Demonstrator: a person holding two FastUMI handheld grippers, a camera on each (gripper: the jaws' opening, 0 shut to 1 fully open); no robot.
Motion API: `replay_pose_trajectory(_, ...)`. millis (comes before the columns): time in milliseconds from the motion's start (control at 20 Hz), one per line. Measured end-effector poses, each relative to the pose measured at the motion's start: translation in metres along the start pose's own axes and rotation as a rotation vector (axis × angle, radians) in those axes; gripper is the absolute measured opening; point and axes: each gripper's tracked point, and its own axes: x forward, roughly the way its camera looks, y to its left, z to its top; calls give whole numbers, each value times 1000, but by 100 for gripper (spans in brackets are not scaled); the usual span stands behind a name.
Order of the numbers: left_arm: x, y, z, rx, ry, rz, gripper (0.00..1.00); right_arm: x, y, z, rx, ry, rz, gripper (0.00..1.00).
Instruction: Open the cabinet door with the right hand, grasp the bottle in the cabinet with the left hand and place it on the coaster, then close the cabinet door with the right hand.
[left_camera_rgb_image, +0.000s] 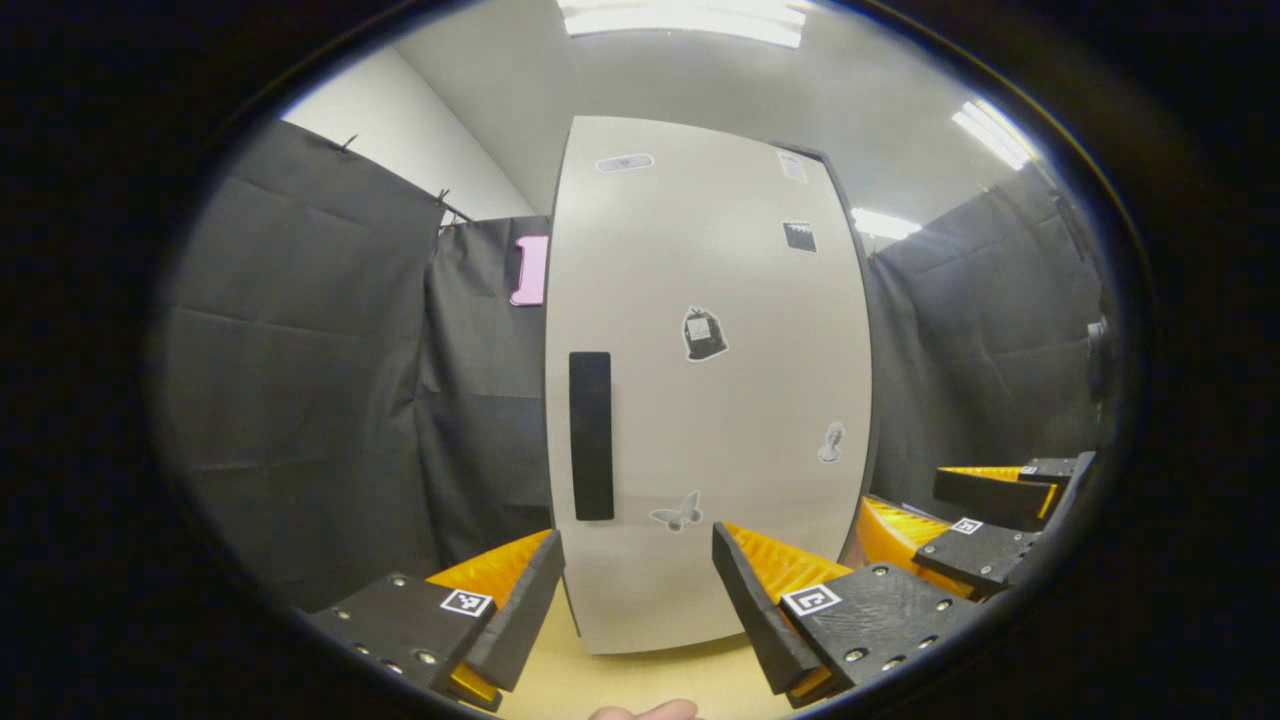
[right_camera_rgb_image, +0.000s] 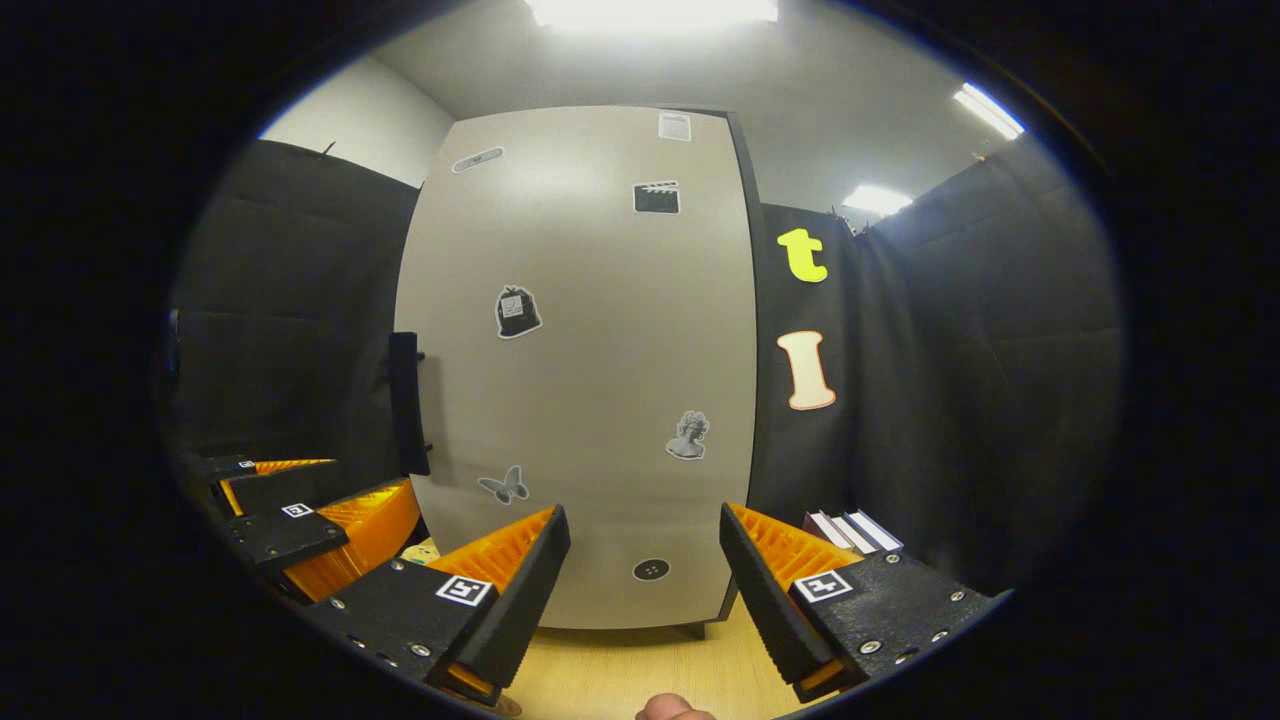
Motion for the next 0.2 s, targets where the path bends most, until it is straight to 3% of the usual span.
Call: replay_pose_trajectory(200, 1, 4, -1, -9, 6, 10, 89, 0, 2, -5, -3, 13, 6, 94)
